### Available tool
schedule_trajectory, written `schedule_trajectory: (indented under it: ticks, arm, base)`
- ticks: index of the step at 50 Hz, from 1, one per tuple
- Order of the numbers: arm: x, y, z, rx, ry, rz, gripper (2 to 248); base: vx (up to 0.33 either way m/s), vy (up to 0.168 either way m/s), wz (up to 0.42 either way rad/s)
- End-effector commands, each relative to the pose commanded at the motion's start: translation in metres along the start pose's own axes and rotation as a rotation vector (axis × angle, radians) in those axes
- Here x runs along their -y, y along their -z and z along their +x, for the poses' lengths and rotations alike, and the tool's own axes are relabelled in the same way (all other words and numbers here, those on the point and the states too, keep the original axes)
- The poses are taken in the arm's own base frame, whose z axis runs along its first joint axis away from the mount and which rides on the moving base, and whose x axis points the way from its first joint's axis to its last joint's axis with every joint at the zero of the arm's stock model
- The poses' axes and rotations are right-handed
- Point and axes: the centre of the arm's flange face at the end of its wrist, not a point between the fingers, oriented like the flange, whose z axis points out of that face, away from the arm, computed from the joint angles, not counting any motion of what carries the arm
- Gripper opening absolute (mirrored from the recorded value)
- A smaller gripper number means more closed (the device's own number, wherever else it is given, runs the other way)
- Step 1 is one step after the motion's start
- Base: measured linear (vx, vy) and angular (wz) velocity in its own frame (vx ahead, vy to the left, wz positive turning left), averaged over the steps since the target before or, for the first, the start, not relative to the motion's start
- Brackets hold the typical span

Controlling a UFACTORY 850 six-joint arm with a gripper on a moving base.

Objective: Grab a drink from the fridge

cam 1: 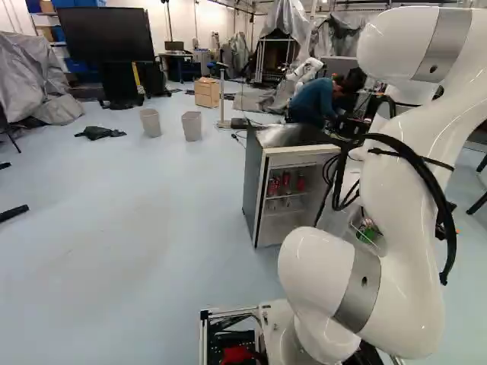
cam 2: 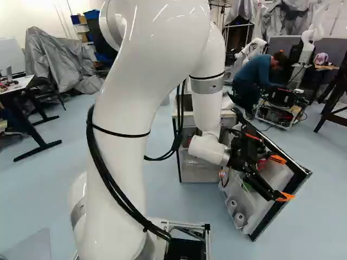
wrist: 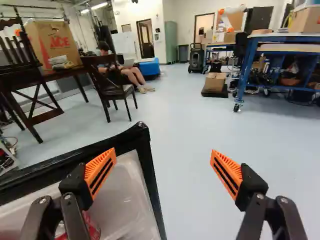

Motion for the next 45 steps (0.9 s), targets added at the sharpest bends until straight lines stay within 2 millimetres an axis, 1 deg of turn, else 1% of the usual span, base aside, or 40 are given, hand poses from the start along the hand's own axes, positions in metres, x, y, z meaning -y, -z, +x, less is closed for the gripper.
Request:
schedule_trajectory:
  ticks: [20,33,45]
  arm:
    - [-0.02,0.029,0.001,0.024,0.083,0.202,247]
    - [-0.03,0.054,0.0,0.041,0.136,0.355,247]
    - [-0.034,0.079,-0.002,0.056,0.181,0.506,247]
  base:
    - [0.0,0.0,0.0]
    - [0.0,0.0,0.0]
    - [0.0,0.0,0.0]
